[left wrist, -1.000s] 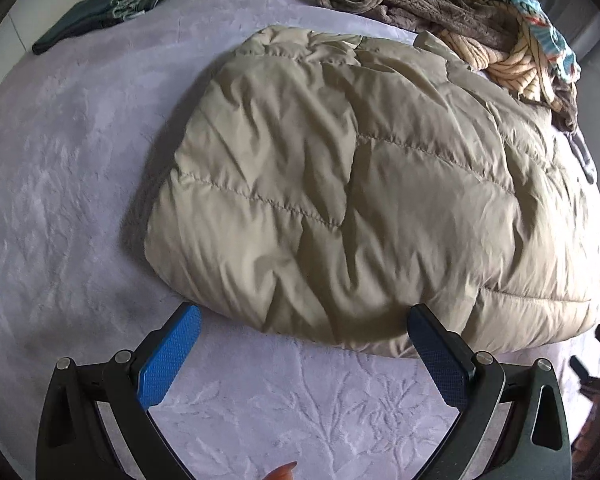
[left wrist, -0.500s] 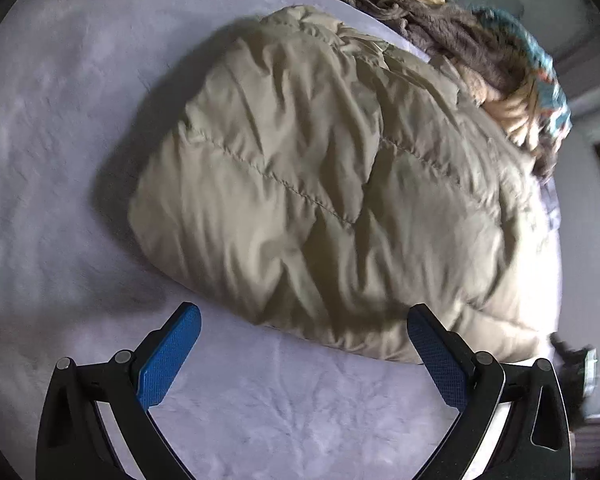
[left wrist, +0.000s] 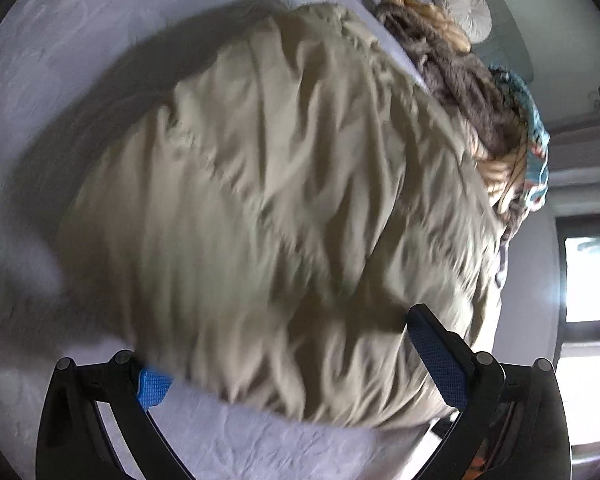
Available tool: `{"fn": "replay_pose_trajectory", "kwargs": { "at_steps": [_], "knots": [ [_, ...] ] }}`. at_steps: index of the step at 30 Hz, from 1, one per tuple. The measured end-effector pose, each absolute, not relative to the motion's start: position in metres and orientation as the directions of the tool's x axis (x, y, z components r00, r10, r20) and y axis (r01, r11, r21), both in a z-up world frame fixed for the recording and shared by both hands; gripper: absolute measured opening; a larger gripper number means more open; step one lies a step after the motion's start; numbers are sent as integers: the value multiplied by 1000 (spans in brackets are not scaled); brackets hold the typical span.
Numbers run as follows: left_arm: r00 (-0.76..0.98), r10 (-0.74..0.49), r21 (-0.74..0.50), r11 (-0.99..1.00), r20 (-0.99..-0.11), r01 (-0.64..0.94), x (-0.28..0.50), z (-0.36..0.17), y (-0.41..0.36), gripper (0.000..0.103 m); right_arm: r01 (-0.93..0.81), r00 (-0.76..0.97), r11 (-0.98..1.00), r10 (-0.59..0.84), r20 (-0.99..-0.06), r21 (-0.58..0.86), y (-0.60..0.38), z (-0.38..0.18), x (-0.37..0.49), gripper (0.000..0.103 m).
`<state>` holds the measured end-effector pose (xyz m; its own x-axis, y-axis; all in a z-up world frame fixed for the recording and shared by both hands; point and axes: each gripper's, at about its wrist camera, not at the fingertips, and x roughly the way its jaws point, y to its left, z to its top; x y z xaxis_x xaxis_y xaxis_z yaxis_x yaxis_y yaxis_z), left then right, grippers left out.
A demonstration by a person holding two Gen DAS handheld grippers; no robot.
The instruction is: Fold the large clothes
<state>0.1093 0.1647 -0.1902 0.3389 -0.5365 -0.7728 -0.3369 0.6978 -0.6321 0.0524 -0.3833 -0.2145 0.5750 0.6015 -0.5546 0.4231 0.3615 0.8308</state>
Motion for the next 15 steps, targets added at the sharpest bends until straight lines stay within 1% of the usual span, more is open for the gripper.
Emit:
{"fn": "replay_pose_trajectory", "kwargs": {
  "at_steps": [2,8,11,12,13,14,15],
  "knots": [
    [360,-535,-641,692,-765,-333,120,-190,163,103,416,577,345,615,-538,841,-382,-217,54,103],
    [361,-509,-618,715,-781,-327,139,-207,151,103,393,599,253,659,-455,884,-377,-227,67,103],
    [385,-513,-635,690,-767,-346,146,-209,150,102,388,588,262,668,-456,884,-372,-231,73,103],
    [398,-510,-641,680,-762,-355,146,-208,152,93,386,584,269,670,-459,882,-371,-232,75,103],
    [404,-507,-642,679,-761,-356,148,-207,151,76,383,581,278,669,-464,881,-370,-231,76,103],
    [411,-514,-651,676,-753,-346,150,-205,152,66,382,580,281,669,-465,880,-369,-231,77,103],
    [417,-524,-661,673,-743,-332,150,-203,152,47,384,581,278,668,-465,880,-370,-230,78,103]
  ]
}}
